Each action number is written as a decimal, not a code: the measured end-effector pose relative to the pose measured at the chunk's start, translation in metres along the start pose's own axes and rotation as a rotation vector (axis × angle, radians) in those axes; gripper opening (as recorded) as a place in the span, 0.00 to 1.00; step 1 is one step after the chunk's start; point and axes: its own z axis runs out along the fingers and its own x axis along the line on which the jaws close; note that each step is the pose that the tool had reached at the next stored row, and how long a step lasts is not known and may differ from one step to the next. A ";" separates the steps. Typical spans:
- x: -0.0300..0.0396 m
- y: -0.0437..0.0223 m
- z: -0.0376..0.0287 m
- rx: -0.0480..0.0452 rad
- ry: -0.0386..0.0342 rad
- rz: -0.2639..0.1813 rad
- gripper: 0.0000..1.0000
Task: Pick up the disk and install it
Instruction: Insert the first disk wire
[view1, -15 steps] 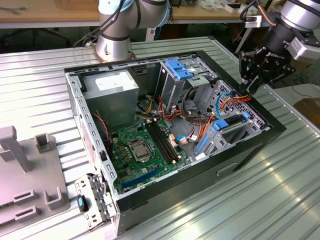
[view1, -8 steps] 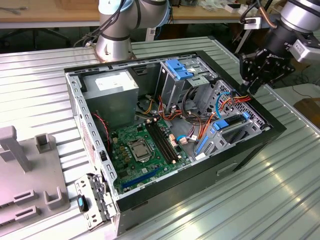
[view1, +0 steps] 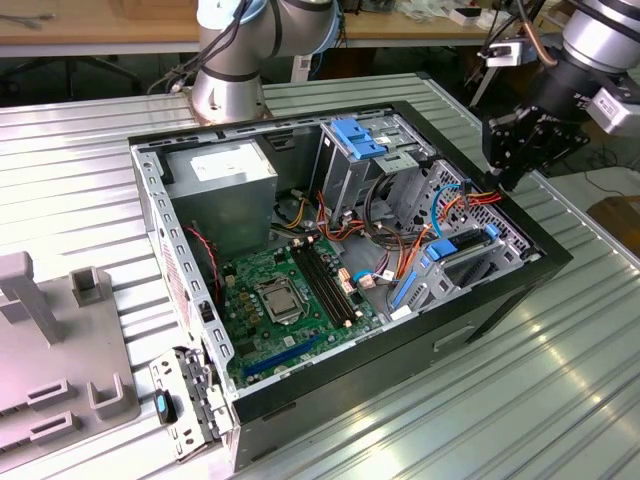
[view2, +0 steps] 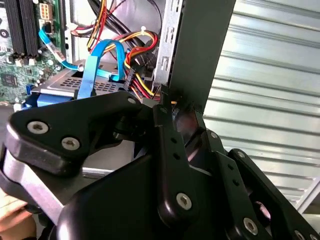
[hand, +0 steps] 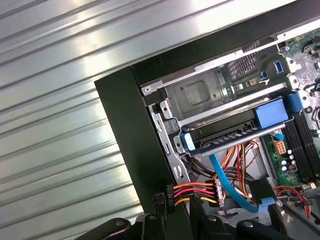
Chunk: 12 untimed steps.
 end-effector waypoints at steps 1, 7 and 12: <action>0.0003 0.0009 0.0003 0.0012 0.0035 0.000 0.33; 0.0015 0.0044 0.0021 0.0062 0.0109 -0.052 0.33; 0.0016 0.0049 0.0044 0.0089 0.0182 -0.054 0.33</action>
